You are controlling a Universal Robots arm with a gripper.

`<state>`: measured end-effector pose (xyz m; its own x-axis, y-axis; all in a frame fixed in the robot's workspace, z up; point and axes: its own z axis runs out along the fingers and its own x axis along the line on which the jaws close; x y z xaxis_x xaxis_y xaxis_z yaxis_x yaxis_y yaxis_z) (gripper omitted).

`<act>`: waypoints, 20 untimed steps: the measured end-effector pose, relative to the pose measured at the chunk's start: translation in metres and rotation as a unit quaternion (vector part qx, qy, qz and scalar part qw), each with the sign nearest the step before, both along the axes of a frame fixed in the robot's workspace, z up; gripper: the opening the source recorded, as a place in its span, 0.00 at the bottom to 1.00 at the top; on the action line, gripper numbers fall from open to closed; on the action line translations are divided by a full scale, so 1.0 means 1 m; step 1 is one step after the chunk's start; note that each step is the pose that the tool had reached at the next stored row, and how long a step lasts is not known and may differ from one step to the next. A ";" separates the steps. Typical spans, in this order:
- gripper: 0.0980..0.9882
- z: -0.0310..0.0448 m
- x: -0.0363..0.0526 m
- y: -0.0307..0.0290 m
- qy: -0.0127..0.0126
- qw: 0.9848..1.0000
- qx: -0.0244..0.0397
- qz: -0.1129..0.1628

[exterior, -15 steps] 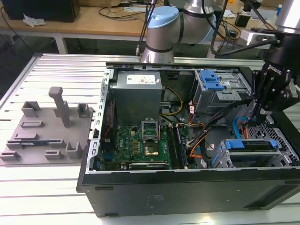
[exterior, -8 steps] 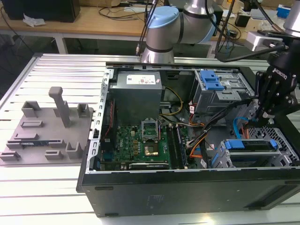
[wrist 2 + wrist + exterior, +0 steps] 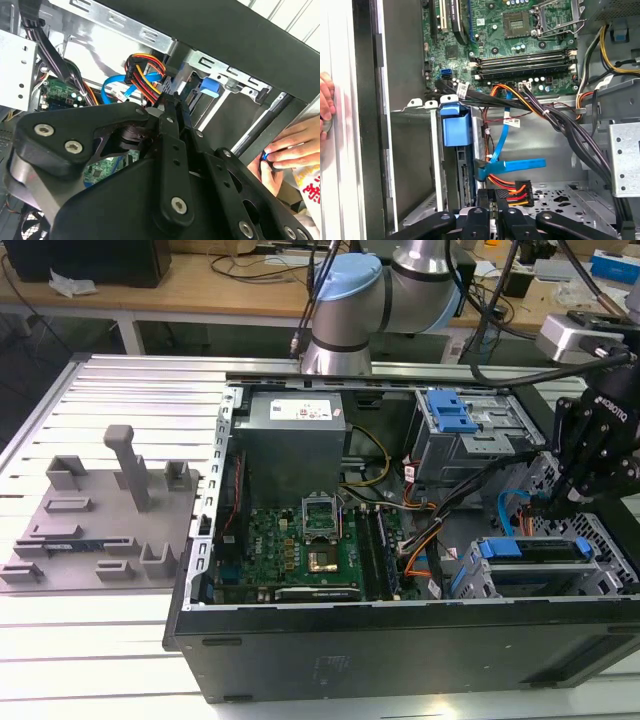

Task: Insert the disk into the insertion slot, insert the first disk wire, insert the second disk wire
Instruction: 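Insert the first disk wire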

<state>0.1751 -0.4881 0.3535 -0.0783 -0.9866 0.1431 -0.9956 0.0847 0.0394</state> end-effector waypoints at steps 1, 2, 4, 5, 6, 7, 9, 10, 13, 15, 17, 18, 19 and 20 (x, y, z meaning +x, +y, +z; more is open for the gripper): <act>0.07 0.0001 0.0002 -0.0013 0.000 1.000 0.002 0.000; 0.07 0.0001 0.0005 -0.0030 0.001 1.000 0.003 0.000; 0.07 0.0001 0.0009 -0.0068 0.001 1.000 0.007 0.000; 0.07 0.0001 0.0010 -0.0082 0.001 1.000 0.008 0.000; 0.07 0.0001 0.0012 -0.0099 0.002 1.000 0.010 0.000; 0.07 0.0001 0.0014 -0.0115 0.002 1.000 0.011 0.000; 0.07 0.0001 0.0016 -0.0151 0.002 1.000 0.013 0.000; 0.07 0.0001 0.0016 -0.0171 0.002 1.000 0.015 0.000; 0.07 0.0001 0.0015 -0.0230 0.003 1.000 0.019 0.000; 0.07 0.0001 0.0016 -0.0287 0.003 1.000 0.023 0.000; 0.07 0.0001 0.0015 -0.0290 0.003 1.000 0.022 0.000; 0.07 0.0001 0.0015 -0.0290 0.003 1.000 0.022 0.000; 0.07 0.0001 0.0015 -0.0290 0.003 1.000 0.022 0.000; 0.07 0.0002 0.0015 -0.0290 0.003 1.000 0.023 0.000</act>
